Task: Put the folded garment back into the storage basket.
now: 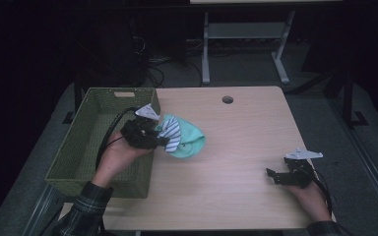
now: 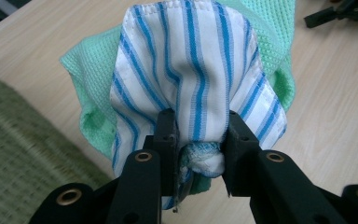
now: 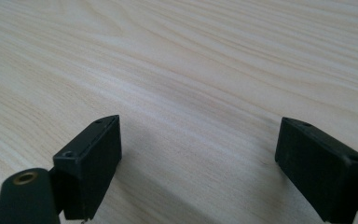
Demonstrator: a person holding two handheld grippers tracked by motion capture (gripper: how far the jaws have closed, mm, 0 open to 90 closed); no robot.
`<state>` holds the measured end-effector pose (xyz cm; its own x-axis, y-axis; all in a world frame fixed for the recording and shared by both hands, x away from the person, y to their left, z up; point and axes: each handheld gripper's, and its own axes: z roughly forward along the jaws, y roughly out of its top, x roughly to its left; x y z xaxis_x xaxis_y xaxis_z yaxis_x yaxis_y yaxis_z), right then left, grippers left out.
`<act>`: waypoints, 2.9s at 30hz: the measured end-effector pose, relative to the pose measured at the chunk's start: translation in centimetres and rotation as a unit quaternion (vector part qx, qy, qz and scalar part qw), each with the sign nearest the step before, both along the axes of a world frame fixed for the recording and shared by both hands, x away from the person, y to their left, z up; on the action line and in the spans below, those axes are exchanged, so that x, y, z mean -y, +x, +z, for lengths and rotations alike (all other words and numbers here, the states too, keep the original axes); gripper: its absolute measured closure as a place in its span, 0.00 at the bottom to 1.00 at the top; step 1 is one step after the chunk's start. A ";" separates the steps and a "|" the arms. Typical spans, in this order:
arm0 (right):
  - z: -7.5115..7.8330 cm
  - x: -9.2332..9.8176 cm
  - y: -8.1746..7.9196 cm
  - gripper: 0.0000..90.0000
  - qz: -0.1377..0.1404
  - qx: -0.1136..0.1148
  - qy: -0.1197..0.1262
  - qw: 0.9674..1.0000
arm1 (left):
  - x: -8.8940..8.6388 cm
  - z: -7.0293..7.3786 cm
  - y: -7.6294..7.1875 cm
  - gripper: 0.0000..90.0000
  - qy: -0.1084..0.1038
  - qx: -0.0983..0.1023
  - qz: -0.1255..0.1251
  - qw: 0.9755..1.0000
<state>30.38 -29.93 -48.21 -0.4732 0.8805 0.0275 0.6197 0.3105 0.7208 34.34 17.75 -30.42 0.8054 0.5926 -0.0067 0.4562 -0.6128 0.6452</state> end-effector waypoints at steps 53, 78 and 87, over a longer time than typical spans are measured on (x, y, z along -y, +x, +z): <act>0.0 0.0 0.0 0.15 0.000 0.000 0.000 1.000 | -14.7 -0.7 -0.2 0.77 0.021 0.010 0.203 0.979; 0.0 0.0 0.0 0.15 -0.003 0.000 0.001 1.000 | -14.5 -6.6 2.1 0.77 0.028 -0.021 0.204 0.978; 0.0 0.0 0.0 0.15 -0.003 0.000 0.001 1.000 | -14.0 -8.1 2.5 0.77 0.028 -0.030 0.201 0.979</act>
